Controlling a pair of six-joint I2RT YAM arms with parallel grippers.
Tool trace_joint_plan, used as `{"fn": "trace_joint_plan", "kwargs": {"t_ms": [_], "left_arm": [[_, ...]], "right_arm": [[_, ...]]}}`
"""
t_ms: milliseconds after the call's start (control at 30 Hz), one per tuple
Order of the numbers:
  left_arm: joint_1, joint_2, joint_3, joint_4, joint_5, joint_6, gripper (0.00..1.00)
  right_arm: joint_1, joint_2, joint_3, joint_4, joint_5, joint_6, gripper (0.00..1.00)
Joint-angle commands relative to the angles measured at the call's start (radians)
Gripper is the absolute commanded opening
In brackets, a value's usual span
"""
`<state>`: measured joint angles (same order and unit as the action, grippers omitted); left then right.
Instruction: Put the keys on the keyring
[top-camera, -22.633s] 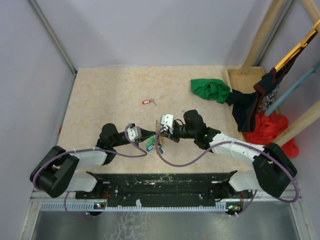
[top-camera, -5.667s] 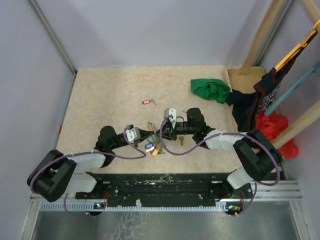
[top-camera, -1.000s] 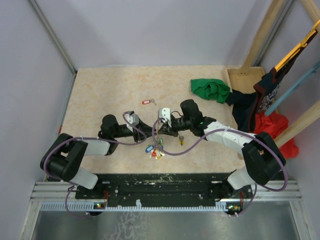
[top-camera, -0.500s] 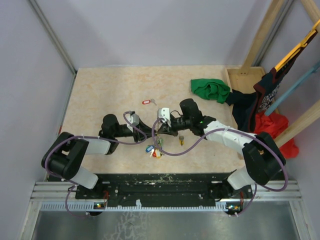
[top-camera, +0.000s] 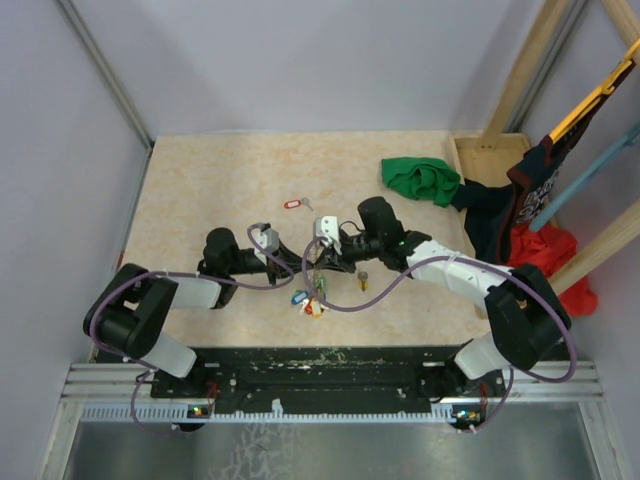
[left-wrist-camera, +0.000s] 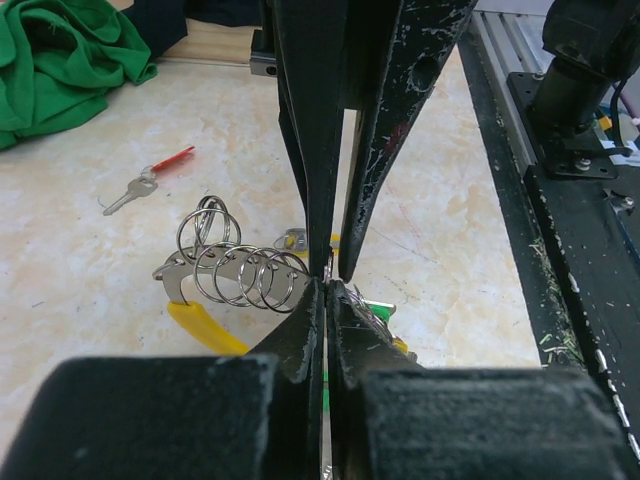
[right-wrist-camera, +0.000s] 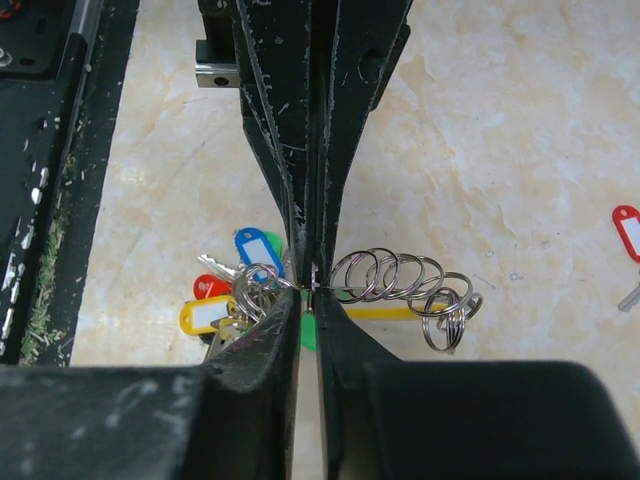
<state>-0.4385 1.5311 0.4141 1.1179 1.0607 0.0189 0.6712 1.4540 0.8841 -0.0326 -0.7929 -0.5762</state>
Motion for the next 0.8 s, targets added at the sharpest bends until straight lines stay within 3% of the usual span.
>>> {"fn": "trace_joint_plan", "kwargs": {"t_ms": [0, 367, 767], "left_arm": [[-0.005, -0.032, -0.006, -0.005, -0.014, 0.064, 0.0], [-0.04, -0.062, -0.065, 0.0, -0.145, 0.224, 0.0], [-0.075, -0.075, -0.14, 0.135, -0.267, 0.285, 0.0]], "right_arm": [[0.01, -0.043, 0.039, 0.083, -0.009, 0.026, 0.16], [-0.044, -0.133, -0.013, 0.139, 0.079, 0.344, 0.33], [-0.037, -0.207, -0.129, 0.131, 0.316, 0.559, 0.39]]}}
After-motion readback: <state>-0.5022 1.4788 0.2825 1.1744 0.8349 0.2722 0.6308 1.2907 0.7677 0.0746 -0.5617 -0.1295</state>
